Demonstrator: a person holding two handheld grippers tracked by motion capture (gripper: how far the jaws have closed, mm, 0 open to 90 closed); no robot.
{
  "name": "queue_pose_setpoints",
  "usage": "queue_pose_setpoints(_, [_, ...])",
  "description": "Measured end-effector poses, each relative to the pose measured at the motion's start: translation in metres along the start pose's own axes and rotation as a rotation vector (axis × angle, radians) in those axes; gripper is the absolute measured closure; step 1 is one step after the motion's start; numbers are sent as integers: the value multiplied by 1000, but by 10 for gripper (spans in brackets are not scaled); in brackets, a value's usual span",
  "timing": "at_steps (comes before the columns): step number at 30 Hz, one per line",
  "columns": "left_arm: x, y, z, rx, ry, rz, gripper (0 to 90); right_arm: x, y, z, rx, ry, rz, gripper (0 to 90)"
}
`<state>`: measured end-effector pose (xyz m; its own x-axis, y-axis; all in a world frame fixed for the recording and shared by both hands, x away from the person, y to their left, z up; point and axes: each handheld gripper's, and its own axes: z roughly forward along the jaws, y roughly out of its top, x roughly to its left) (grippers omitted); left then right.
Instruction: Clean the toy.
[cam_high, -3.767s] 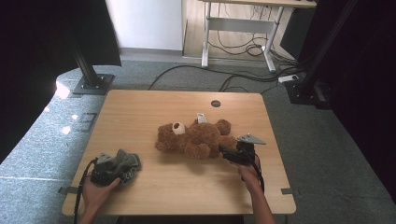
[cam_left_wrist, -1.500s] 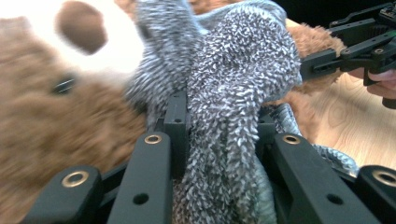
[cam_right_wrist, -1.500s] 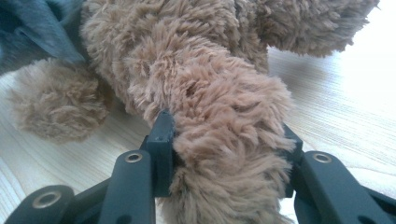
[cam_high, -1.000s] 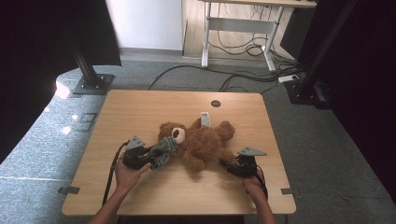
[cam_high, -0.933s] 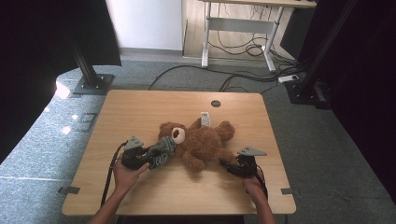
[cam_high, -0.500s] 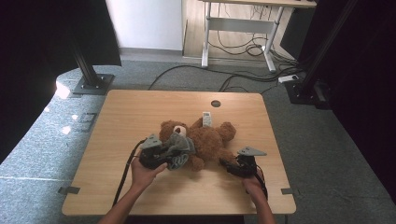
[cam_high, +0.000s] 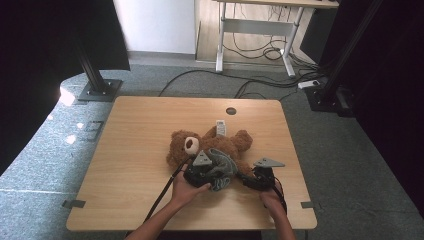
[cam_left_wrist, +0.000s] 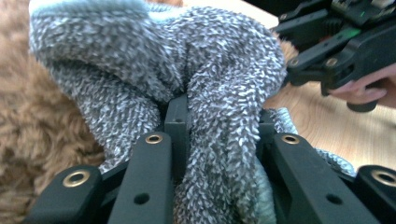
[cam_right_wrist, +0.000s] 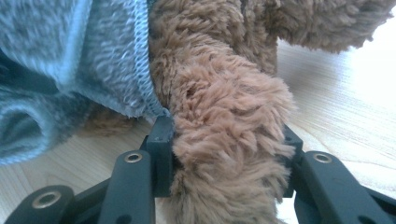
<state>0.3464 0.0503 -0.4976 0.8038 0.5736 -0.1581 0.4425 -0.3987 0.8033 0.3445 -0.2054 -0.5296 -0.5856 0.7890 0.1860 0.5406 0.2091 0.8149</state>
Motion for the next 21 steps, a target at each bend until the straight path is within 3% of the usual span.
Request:
queue_pose_setpoints(7, [13, -17, -15, 12, 38, -6, 692, 0, 1, -1, -1, -1, -6, 555])
queue_pose_setpoints(10, [21, -23, -23, 8, 47, -27, 692, 0, 1, -1, -2, 2, -4, 557])
queue_pose_setpoints(13, [31, -33, -33, 17, 86, -34, 692, 0, 1, -1, -2, 5, -3, 557])
queue_pose_setpoints(17, [47, -46, -47, 12, 103, -77, 692, -2, 1, -2, -3, 14, 1, 557])
queue_pose_setpoints(21, [55, -54, -62, 3, 131, -78, 693, -2, 1, -2, -4, 17, -1, 557])
